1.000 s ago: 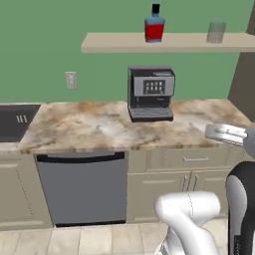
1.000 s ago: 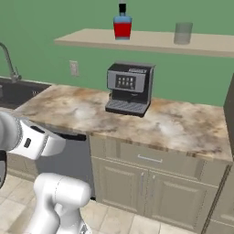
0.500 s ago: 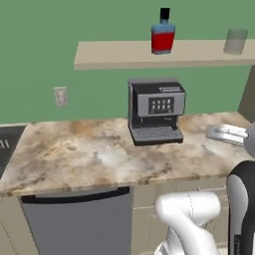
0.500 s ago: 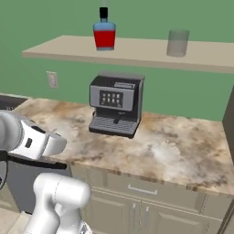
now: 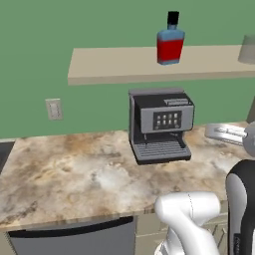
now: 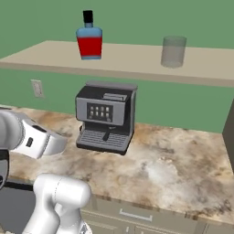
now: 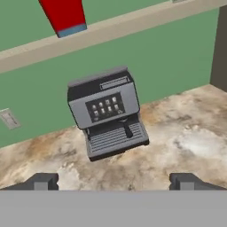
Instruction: There is a bowl on the dining counter. Grab a lemon wedge from the fridge and place it in the bowl. Then get the liquor bottle and glass cup from the cabinet and place them next to the bowl.
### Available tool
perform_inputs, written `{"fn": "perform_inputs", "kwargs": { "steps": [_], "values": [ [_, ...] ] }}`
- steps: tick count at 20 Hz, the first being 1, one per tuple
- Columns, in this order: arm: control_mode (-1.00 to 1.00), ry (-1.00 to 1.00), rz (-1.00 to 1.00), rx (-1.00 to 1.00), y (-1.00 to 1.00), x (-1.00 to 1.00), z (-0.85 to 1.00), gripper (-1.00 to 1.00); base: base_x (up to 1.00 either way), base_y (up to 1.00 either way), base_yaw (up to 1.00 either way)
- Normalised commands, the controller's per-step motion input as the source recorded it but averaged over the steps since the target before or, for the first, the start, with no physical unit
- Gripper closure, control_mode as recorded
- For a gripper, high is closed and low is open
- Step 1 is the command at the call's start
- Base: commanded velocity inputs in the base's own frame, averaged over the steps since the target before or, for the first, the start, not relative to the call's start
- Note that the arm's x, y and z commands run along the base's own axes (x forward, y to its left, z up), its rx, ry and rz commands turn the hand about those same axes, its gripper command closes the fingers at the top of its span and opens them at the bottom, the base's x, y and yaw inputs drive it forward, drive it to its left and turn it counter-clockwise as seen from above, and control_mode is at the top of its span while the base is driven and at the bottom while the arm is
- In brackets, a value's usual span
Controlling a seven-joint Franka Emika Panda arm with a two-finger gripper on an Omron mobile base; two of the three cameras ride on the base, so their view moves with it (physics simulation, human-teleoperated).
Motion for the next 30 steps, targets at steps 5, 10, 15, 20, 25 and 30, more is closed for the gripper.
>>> {"fn": "perform_inputs", "kwargs": {
  "steps": [5,10,15,20,25,30],
  "values": [
    [-1.0,-0.2,0.0,-0.21,0.01,0.02,0.52,-1.0,0.0,0.0,0.0],
    [-1.0,-0.23,0.01,-0.24,0.0,-0.09,0.81,-1.0,0.0,0.0,0.0],
    [-1.0,-0.19,0.0,-0.17,0.0,-0.01,0.74,-1.0,0.0,0.0,0.0],
    [-1.0,-0.12,0.0,-0.1,0.0,0.0,0.69,-1.0,0.0,0.0,0.0],
    [-1.0,-0.01,0.0,-0.02,0.0,0.13,0.45,-1.0,0.0,0.0,0.0],
    [-1.0,0.01,0.01,0.0,0.03,0.28,0.0,-1.0,0.0,0.0,0.0]
  ]
}}
